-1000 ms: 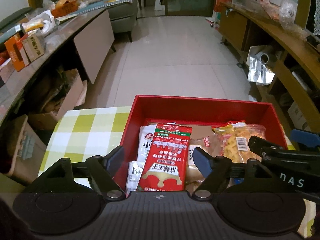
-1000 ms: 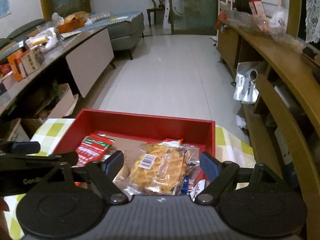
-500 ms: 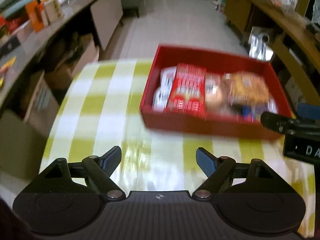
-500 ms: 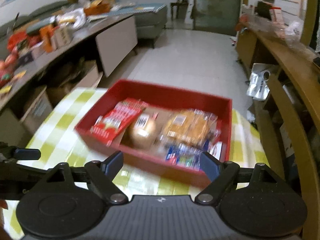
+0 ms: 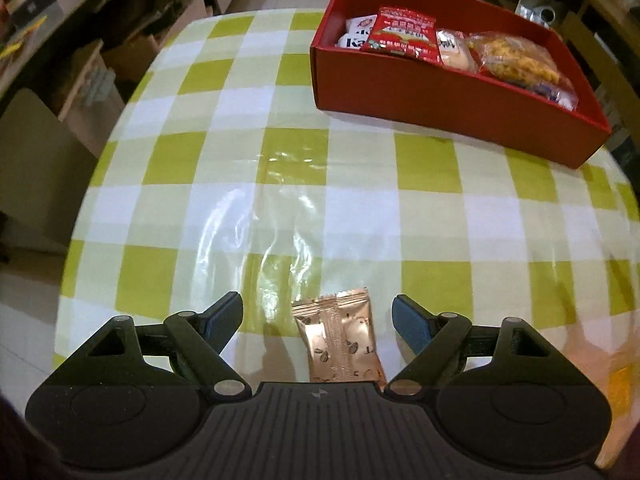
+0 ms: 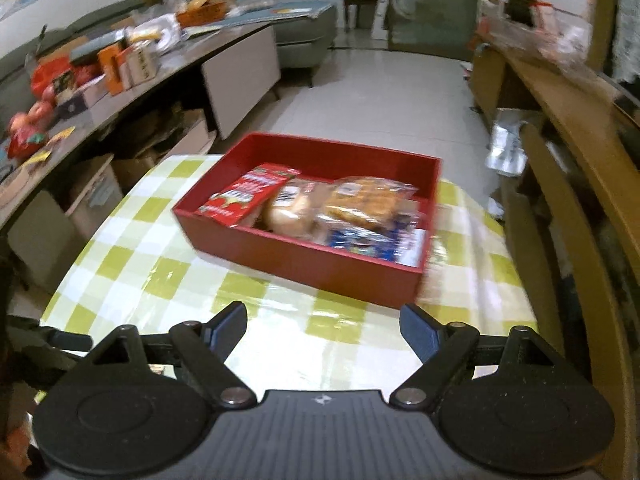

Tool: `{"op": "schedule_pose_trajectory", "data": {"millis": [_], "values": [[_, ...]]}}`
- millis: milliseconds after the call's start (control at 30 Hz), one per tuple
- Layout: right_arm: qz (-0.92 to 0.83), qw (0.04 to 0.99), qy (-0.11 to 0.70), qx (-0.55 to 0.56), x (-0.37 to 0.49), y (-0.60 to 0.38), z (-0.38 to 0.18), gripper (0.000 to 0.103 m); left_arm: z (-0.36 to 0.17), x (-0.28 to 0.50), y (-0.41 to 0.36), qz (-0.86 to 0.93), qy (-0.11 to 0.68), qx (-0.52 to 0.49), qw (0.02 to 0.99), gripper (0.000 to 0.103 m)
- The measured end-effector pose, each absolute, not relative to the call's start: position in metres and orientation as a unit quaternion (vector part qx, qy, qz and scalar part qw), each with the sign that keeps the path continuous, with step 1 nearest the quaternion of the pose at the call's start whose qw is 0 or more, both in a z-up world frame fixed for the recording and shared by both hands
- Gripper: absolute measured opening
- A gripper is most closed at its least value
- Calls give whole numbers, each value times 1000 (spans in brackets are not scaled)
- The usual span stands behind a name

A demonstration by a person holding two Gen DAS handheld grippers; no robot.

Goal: Organize snacks

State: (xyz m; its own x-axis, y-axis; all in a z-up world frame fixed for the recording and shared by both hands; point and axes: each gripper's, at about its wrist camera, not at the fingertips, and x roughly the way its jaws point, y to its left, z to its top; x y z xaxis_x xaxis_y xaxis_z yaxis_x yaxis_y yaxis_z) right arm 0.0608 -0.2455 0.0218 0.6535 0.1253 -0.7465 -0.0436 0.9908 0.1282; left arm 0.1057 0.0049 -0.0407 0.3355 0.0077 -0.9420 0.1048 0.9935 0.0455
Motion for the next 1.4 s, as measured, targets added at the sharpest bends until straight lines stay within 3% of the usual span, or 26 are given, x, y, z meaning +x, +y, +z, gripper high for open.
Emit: {"op": "schedule_pose_trajectory", "data": {"millis": [233,467,767,1033,1167,1367,1400], "values": [[26,901,427,78,59,-276,17,91,-11,116,47,-15,549,-33,835,87],[28,904,417,90,51,-293,22,91,-16,106,61,4,559,-55,828,88],[7,901,421,104,42,-315,19,91,-54,92,-2,-24,588,21,808,88],[5,894,436,107,41,-322,12,91,-75,93,-6,-6,602,37,798,86],[8,892,441,102,44,-316,9,91,-80,93,-6,-13,610,25,792,81],[27,883,463,77,48,-296,-4,91,-72,87,-13,-44,603,29,796,50],[34,881,467,73,49,-291,-6,91,-72,86,-14,-47,604,28,795,50]]}}
